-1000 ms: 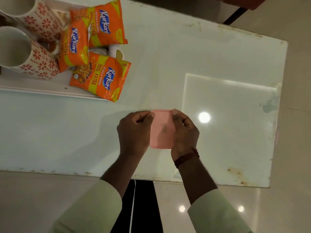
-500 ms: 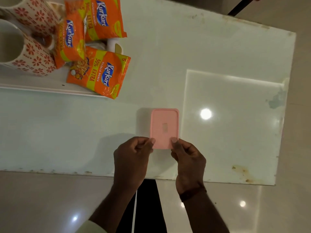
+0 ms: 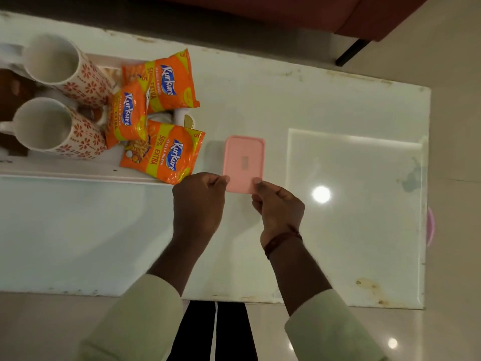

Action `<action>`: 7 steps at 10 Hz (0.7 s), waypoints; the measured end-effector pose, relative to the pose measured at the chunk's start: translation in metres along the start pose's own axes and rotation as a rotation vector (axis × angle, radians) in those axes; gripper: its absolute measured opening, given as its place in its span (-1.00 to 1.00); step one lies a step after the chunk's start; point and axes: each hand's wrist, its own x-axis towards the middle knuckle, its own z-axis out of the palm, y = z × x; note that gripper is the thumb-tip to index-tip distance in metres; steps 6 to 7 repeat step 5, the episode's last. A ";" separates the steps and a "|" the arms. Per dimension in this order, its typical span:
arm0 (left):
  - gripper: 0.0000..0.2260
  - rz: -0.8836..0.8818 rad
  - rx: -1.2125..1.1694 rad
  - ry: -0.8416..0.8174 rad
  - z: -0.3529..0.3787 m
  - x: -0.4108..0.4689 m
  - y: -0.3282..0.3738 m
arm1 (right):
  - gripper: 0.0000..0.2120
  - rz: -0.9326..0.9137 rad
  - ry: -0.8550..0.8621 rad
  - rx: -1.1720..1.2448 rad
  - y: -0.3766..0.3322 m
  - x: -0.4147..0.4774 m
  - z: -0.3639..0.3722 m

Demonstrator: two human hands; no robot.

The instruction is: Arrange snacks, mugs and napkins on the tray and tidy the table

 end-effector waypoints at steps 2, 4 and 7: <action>-0.77 -0.058 -0.006 -0.009 0.008 0.004 -0.011 | -0.88 0.017 0.069 0.012 0.010 0.005 0.008; -0.68 -0.088 0.017 -0.090 -0.001 0.004 -0.002 | -0.87 0.119 0.063 0.000 0.003 -0.007 0.012; -0.56 -0.031 0.092 -0.069 -0.019 -0.008 -0.003 | -0.66 0.078 0.041 -0.075 -0.003 -0.026 0.008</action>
